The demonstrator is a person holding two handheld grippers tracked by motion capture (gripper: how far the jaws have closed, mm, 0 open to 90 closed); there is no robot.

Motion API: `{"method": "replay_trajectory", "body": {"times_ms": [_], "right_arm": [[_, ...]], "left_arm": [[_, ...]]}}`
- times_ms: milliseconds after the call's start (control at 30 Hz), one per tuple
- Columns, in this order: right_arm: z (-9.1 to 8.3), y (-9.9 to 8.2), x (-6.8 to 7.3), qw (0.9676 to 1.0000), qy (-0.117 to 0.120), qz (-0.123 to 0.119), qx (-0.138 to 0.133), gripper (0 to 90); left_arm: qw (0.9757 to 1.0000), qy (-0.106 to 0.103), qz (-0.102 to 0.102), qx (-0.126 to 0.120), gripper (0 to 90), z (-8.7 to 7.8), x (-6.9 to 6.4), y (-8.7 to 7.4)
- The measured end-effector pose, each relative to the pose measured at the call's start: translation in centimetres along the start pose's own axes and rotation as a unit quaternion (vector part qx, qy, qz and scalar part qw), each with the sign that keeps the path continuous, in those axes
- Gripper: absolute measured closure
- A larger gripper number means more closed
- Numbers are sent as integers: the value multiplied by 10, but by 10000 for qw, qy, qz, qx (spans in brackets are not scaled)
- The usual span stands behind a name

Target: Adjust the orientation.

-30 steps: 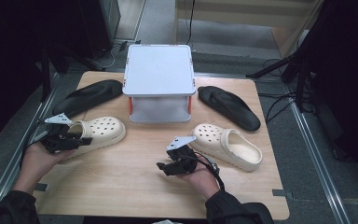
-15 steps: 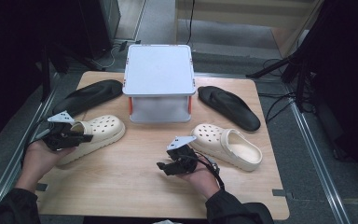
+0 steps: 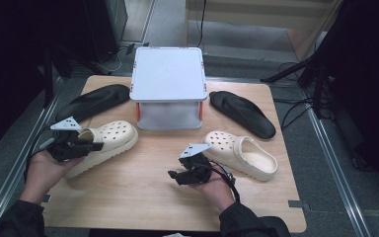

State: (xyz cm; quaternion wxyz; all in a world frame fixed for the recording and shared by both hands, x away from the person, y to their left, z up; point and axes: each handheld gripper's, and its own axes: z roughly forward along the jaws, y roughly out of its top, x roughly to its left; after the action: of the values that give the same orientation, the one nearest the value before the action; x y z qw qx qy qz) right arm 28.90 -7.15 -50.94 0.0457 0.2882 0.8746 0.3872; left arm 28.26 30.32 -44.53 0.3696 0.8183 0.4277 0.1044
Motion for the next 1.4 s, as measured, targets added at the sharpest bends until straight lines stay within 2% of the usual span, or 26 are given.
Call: {"method": "replay_trajectory", "body": {"times_ms": [133,300,500,633,967,1133,1267,1300,1400], "right_arm": [[-4,-2,-1,10000,-54,24,-54,390],[-10,-7,-1,9998,-108,78,-149,392],[-17,-12,-2,9995,-189,160,-205,394],[-21,-15,-3,9991,-262,221,-240,394],[-29,-22,-5,9982,-369,340,-320,396],[-31,-23,-6,9978,-414,380,-337,397],[-31,-24,-6,9978,-416,384,-343,401],[-31,-24,-6,9978,-414,383,-343,402],[-29,-23,-5,9979,-402,381,-339,402]], "left_arm": [[9997,-227,121,10,777,8,-13,6],[9988,-393,260,98,777,21,-30,15],[9963,-770,326,217,776,39,-48,23],[9949,-845,480,251,776,47,-61,28],[9928,-990,575,360,775,70,-84,32],[9932,-951,634,237,773,78,-93,31],[9916,-1093,613,319,772,84,-96,29],[9919,-1074,607,311,773,85,-97,28],[9903,-1139,684,399,770,88,-98,27]]}}
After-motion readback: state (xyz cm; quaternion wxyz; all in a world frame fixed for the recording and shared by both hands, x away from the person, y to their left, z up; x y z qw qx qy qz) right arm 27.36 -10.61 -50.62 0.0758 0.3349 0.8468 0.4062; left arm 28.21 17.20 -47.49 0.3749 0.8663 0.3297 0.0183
